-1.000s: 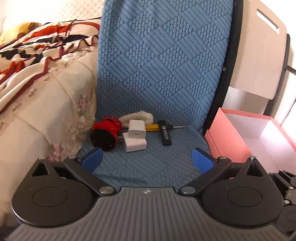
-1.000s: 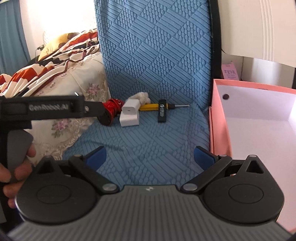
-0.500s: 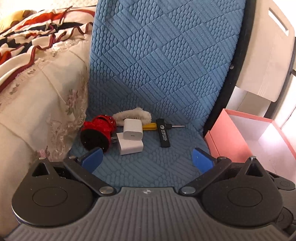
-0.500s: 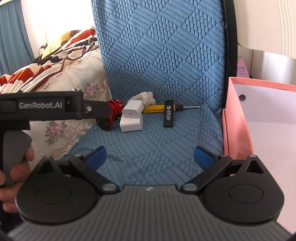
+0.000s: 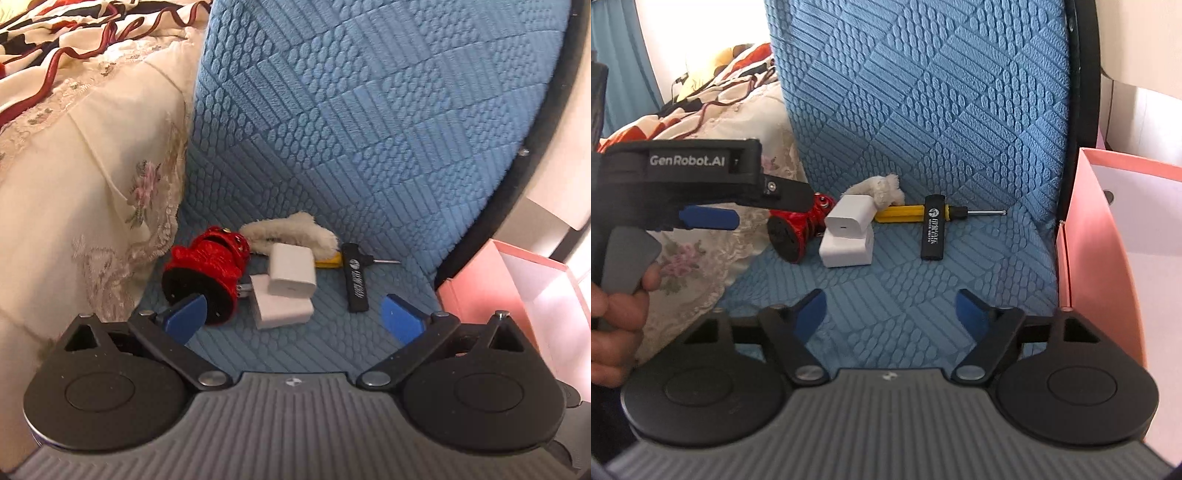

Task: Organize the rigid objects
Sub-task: 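Grasp the white USB-C charger with the left tool while the right tool grasps the black lighter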

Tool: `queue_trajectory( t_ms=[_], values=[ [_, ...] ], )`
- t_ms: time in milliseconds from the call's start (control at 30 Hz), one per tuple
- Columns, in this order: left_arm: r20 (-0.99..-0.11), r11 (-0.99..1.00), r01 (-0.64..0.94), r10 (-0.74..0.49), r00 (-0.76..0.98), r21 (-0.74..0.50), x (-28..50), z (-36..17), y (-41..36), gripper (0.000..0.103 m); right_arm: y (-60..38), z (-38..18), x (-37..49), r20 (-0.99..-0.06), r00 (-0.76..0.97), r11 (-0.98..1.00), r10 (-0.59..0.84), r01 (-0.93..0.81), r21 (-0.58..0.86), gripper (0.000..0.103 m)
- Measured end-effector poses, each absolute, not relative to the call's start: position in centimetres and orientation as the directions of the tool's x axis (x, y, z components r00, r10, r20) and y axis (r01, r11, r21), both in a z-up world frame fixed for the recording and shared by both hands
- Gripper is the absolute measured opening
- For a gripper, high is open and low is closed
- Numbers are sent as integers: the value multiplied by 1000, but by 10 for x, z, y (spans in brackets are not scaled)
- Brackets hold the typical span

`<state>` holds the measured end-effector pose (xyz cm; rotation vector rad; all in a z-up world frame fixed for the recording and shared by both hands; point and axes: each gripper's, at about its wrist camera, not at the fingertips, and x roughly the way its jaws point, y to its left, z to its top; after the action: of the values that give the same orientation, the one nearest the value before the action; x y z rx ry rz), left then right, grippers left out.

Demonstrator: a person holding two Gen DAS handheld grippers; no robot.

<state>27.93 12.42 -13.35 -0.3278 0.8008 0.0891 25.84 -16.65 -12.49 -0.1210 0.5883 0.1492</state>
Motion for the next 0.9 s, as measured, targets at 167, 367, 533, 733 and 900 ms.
queue_trajectory(
  t_ms=[167,367,533,733,900],
  values=[
    [-727,948,-200,-45,685,-248,300,-140,141,95,-177,-128,280,-581,808,987,103,-155,-41,62],
    [-752,935,-218,-72,655,-280,327,-153,152,86,-190,-131,308,-617,780,993,104,-121,15,42],
    [-758,947,-197,-68,648,-254,345,-158,147,86,-191,-135,334,-619,781,994,84,-108,0,42],
    [-731,962,-141,-78,678,-233,347,-152,142,68,-183,-142,360,-630,774,992,59,-115,-49,43],
    [-705,948,-90,-161,691,-305,346,-150,139,61,-178,-147,369,-643,764,988,54,-136,-78,43]
  ],
)
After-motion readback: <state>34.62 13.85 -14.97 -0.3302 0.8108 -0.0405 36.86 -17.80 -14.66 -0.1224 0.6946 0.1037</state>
